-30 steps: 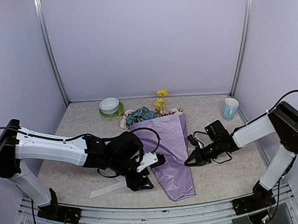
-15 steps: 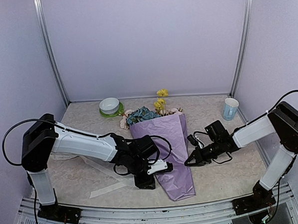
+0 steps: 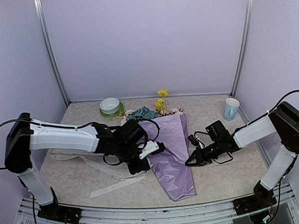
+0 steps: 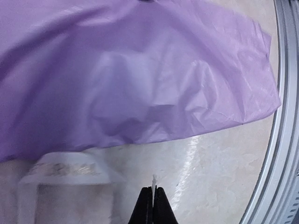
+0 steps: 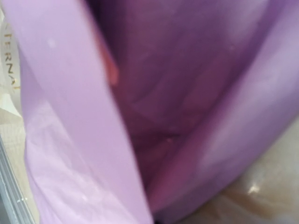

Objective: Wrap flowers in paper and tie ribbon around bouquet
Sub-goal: Pick up the ribbon from the center of the board, then place the ribbon at the center of the board.

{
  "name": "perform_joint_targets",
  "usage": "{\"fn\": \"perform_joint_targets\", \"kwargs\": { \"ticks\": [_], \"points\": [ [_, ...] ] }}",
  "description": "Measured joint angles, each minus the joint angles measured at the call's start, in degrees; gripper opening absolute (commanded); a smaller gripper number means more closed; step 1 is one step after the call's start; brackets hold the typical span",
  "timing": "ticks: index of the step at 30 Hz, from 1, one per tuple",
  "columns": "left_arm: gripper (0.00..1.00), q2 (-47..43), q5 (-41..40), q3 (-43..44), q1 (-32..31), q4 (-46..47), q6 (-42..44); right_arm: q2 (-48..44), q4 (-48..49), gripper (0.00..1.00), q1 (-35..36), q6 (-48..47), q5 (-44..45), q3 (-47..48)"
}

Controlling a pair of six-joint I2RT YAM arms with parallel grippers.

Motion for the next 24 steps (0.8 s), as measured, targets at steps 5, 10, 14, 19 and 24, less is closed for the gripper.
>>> {"fn": "perform_joint_targets", "kwargs": {
  "ticks": [5,10,14,19,24],
  "points": [
    [0.00,-19.47,-5.64,-2.36,12.59,4.42,-7.50,0.00,0.00,0.00,0.00,-0.02,-0.02,-0.04],
    [0.45,-25.79,-21.20,-1.86,26.67,4.31,-16.48,0.00,0.04,0.00,0.00,0.00,-0.02,-0.04],
    [0.81,-22.51,-33.53,-4.11,35.21,-0.22,-23.21,0.00,0.04,0.00,0.00,0.00,-0.04,-0.04],
    [0.86,-23.82,-36.89,-10.23,32.61,-1.60,-26.05,0.00,0.39,0.00,0.00,0.17,-0.74,-0.04],
    [0.68,-26.38,-36.74,-10.82,22.73,0.11,-26.32,0.00,1.38,0.00,0.00,0.72,-2.05,-0.04]
  ]
}}
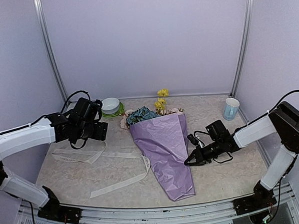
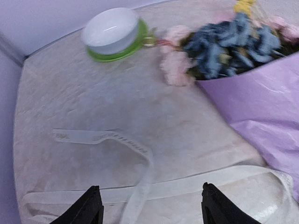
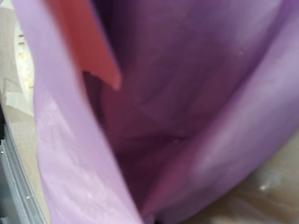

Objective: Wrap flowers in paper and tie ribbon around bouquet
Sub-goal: Place the ribbon at the center of the board, then pass from the right arm to the left

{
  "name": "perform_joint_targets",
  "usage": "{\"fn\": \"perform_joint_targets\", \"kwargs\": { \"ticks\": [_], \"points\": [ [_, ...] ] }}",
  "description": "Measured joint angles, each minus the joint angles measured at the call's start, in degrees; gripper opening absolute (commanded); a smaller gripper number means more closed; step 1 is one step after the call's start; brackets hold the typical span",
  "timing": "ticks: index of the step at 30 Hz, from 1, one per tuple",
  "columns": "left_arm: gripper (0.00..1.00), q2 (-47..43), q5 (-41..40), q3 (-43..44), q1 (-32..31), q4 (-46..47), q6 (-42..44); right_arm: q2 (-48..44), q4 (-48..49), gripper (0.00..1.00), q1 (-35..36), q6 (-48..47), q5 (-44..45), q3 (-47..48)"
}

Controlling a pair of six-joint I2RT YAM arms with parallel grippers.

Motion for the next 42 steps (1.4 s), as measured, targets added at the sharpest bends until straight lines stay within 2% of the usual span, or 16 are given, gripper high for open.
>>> {"fn": "perform_joint_targets", "kwargs": {
  "ticks": [4,7,9,14,17,22,23,27,29,31,34,37,42],
  "points": [
    [0.66,3.32,4.85,0.44,-12.55,4.59,0.44,0.00,1.18,0.00,0.00,1.07,-1.01,-0.26],
    [0.67,11.41,8.94,4.20,-20.39,7.41,1.18,-0.13,3.56,0.00,0.04,2.75,-1.88,-1.77],
    [0.67,19.26,11.08,9.86,-24.13,7.69,1.97,-0.87,4.96,0.00,0.31,4.11,-1.95,-3.32],
    [0.69,39.19,15.13,29.33,-28.04,4.61,5.53,-1.79,8.74,0.00,1.25,6.67,-2.08,-7.15],
    [0.67,47.84,16.92,38.14,-28.41,1.51,7.28,-2.38,10.32,0.00,1.49,7.63,-2.03,-9.60],
    [0.65,52.02,20.61,40.70,-28.00,-1.57,8.46,-3.30,13.11,0.00,1.66,9.31,-2.03,-11.34],
    [0.63,52.00,21.73,41.05,-27.67,-2.01,8.44,-3.32,13.73,0.04,1.66,9.70,-2.05,-11.76],
    [0.62,52.02,27.63,41.40,-25.79,-2.84,7.50,-4.04,15.80,0.38,1.75,10.95,-1.99,-13.84],
    [0.63,52.02,30.23,41.40,-24.87,-2.89,7.21,-5.25,16.74,0.49,1.95,11.56,-2.58,-14.67],
    [0.63,52.02,32.11,41.42,-24.37,-2.89,7.13,-6.82,16.92,0.65,1.99,11.56,-2.27,-15.04],
    [0.63,52.02,32.98,41.64,-24.28,-2.99,7.13,-9.53,15.96,0.79,2.14,11.41,-1.36,-15.30],
    [0.63,52.24,33.57,41.92,-24.26,-3.15,7.15,-12.31,13.22,0.80,2.19,10.03,0.66,-15.21],
    [0.63,52.48,34.49,42.29,-23.98,-3.37,7.15,-9.97,15.78,0.66,2.23,9.88,-0.57,-15.23]
  ]
}}
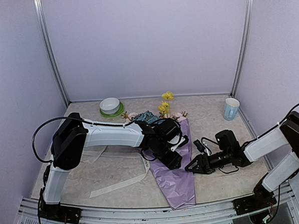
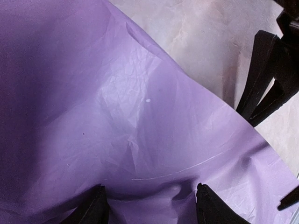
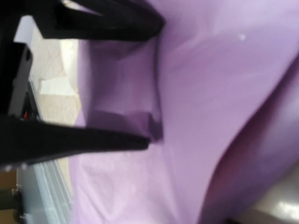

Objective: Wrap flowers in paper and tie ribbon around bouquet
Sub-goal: Pass from the right arm to the left, then pass from the left arm to the right, then move the ribbon to the center of the board.

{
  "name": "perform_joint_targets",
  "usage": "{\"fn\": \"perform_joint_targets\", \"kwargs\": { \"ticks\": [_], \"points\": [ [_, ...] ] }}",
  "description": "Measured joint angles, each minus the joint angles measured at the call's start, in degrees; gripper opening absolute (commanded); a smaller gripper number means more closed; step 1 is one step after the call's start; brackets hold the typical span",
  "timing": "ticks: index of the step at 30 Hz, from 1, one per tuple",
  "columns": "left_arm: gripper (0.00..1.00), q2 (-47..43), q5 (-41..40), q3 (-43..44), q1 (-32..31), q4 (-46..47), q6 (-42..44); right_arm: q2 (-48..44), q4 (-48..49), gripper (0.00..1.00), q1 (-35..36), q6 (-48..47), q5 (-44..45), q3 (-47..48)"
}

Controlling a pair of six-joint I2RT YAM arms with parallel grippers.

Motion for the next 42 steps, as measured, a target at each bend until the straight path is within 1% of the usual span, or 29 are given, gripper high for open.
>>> {"fn": "perform_joint_targets", "kwargs": {
  "ticks": [3,5,10,11,15,18,20,24,28,31,32,35,37,40,42],
  "points": [
    [0.63,0.04,0.68,0.02,0.22,-0.02,0.00,4.44,6.40,0.60,0.17,1.92,-2.78,-0.07],
    [0.63,0.04,1.01,0.02,0.33,0.02,0.00,6.64,10.49,0.50,0.50,3.54,-3.78,-0.39],
    [0.61,0.04,1.55,-0.46,0.44,0.68,0.00,9.40,16.44,0.06,1.05,7.58,-4.20,-2.05],
    [0.61,0.02,1.55,-0.63,0.44,0.94,-0.02,9.60,16.83,0.00,1.14,8.26,-4.07,-2.25],
    [0.67,-1.05,1.49,-3.10,0.39,3.67,-0.07,9.77,18.27,0.00,1.27,10.29,-3.98,-2.71],
    [0.78,-4.15,0.46,-7.91,0.26,8.24,-0.48,9.62,17.66,0.00,1.31,10.19,-4.02,-2.58],
    [0.83,-8.48,-1.27,-12.79,-0.11,11.26,-1.27,9.20,16.57,0.00,1.33,9.75,-4.02,-2.34],
    [0.87,-20.28,-5.57,-20.65,-0.87,15.93,-2.56,7.65,13.97,0.00,1.42,8.90,-4.00,-1.60],
    [0.87,-32.44,-11.10,-26.95,-1.60,20.15,-5.53,6.56,11.04,0.00,1.60,7.74,-3.89,-0.52],
    [0.86,-38.71,-14.49,-34.45,-1.86,22.36,-9.16,6.16,8.70,0.00,1.62,7.02,-3.78,0.44],
    [0.86,-40.22,-15.52,-38.38,-1.84,22.32,-11.10,5.90,7.98,0.00,1.62,6.75,-3.74,0.72],
    [0.87,-39.19,-16.46,-46.01,-1.31,21.18,-15.04,5.11,5.62,0.00,1.64,5.97,-3.54,1.60],
    [0.87,-36.85,-16.35,-48.98,-1.01,20.61,-16.57,4.57,4.02,0.00,1.64,5.27,-3.32,2.27],
    [0.86,-32.81,-15.52,-50.42,-0.83,21.20,-17.46,3.87,1.53,0.00,1.64,4.39,-2.71,3.48],
    [0.81,-30.75,-15.85,-49.79,-0.81,22.91,-17.20,3.69,0.57,0.00,1.64,4.17,-2.29,4.15]
  ]
}}
